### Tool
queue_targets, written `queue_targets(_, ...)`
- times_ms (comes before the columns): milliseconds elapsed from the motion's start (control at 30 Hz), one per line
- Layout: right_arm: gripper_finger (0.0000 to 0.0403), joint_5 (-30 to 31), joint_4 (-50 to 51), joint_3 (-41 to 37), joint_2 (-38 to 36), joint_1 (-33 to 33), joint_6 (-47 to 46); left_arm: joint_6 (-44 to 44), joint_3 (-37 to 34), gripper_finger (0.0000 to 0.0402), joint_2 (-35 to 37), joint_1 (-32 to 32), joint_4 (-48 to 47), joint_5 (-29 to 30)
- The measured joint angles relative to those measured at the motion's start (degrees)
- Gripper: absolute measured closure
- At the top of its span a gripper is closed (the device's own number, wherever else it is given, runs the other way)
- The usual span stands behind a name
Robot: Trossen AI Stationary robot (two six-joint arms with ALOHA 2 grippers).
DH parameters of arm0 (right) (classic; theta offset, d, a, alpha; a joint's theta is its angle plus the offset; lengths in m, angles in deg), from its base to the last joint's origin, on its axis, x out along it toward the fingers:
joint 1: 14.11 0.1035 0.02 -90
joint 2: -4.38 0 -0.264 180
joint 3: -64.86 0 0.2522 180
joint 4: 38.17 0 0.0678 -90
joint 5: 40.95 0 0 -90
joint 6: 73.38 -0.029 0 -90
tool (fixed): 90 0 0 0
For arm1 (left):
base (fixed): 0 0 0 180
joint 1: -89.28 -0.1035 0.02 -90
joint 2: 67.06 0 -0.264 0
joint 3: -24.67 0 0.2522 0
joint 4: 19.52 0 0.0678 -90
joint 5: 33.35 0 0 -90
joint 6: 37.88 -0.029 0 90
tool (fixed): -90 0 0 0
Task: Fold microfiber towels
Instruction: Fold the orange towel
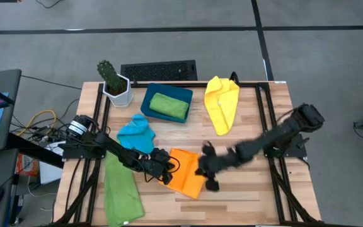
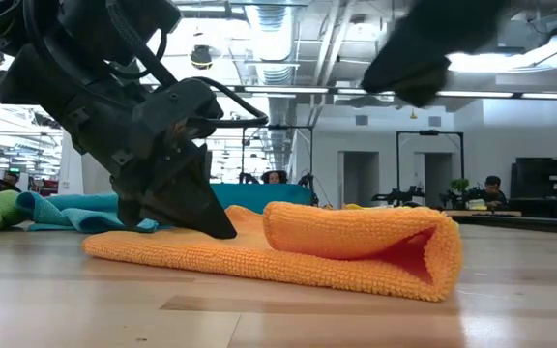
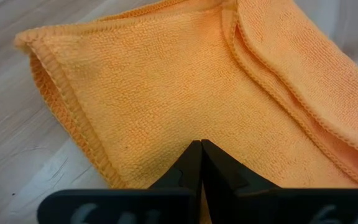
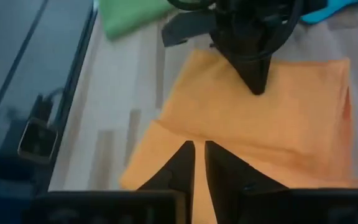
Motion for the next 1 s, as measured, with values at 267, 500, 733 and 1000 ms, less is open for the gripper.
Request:
queue_targets(267, 0.0369, 14.38, -20.16, -4.04, 11.45, 10.28, -11.07, 0.00, -0.02, 0.0402, 0.00, -0.44, 0.57, -0.74)
queue_targets(500, 0.0387, 14.31, -27.96, -0.15, 22.69, 11.85, -14.30, 0.01, -0.02, 0.0401, 0.00, -0.70, 0.80, -2.04)
queue_targets(733, 0.0375, 14.27, -27.90, 0.73, 27.39, 11.57, -16.25, 0.33, -0.02, 0.0401, 0.00, -0.70, 0.85, -2.09)
queue_targets(1000, 0.0383, 12.88, -27.82, 0.68, 25.48, 11.53, -14.40, 0.75, -0.02, 0.0402, 0.00, -0.70, 0.96, -2.79)
